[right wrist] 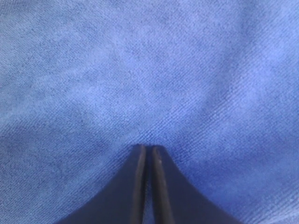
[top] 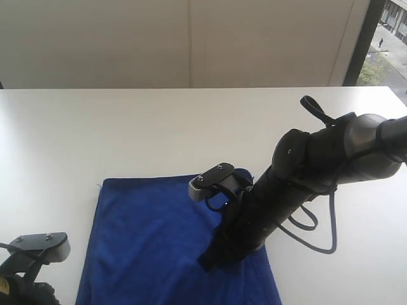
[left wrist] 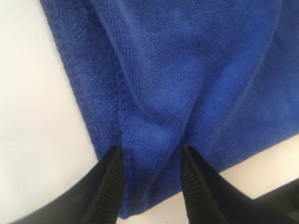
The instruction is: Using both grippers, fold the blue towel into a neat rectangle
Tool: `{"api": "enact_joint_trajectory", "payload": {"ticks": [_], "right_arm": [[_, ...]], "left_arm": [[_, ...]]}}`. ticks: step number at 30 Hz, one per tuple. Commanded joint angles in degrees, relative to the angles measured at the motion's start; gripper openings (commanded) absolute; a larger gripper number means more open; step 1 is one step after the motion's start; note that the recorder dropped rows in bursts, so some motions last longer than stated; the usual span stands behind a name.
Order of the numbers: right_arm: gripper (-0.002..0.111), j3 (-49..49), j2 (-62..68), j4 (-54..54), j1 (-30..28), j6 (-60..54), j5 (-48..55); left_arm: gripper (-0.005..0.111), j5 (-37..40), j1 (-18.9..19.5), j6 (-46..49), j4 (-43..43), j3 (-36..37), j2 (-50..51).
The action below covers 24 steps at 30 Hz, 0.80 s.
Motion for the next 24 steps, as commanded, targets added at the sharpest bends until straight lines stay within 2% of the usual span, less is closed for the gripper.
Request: {"api": "enact_joint_trajectory", "payload": {"ticks": [1, 9, 12, 16, 17, 21, 22, 24], "right_arm": [[0.007, 0.9, 2.5, -1.4, 0.0, -0.7, -0.9], [0.007, 0.9, 2.5, -1.4, 0.0, -0.8, 0.2], [0.007, 0.9, 2.5, -1.4, 0.0, -0.8, 0.2], [0.007, 0.9, 2.5, -1.4, 0.0, -0.8, 0.2], [0.007, 0.9, 2.5, -1.4, 0.0, -0.8, 0.2], [0.007, 0.9, 2.5, -1.4, 0.0, -0.8, 0.1], [0.007, 0.9, 2.5, -1.4, 0.0, -0.8, 0.1], [0.007, 0.9, 2.5, -1.4, 0.0, -0.8, 0.1]], "left_arm": [[0.046, 2.7, -0.3, 11.6, -11.2, 0.6, -0.4], [0.046, -2.7, 0.1, 12.7, -12.3, 1.8, -0.5], [0.046, 1.1, 3.4, 14.8, -12.3, 1.8, -2.5], [0.046, 6.0, 9.6, 18.3, -12.8, 1.8, -7.1], [0.046, 7.8, 12.6, 21.5, -15.1, 1.8, -9.2], [0.046, 15.1, 17.7, 33.4, -26.1, 3.6, -10.7], [0.046, 14.3, 18.7, 37.8, -30.1, 6.1, -10.7], [0.046, 10.7, 18.7, 39.2, -32.8, 8.7, -10.7]]}}
